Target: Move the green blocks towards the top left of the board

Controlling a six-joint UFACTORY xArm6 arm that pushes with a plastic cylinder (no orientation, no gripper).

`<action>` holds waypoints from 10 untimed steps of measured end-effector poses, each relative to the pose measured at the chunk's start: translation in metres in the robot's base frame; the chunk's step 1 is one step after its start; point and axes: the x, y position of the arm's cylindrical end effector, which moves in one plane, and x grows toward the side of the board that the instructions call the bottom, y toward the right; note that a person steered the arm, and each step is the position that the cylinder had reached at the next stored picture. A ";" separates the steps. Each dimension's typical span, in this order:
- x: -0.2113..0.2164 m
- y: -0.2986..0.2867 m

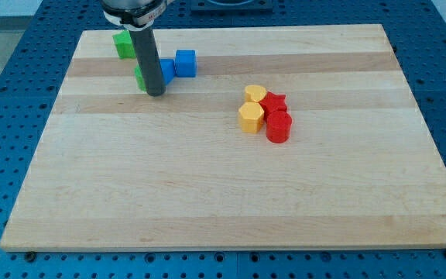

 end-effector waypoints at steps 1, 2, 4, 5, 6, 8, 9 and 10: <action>-0.007 -0.002; -0.018 -0.003; -0.026 -0.029; -0.029 -0.034; -0.038 -0.036; -0.051 -0.044; -0.051 -0.051; -0.051 -0.051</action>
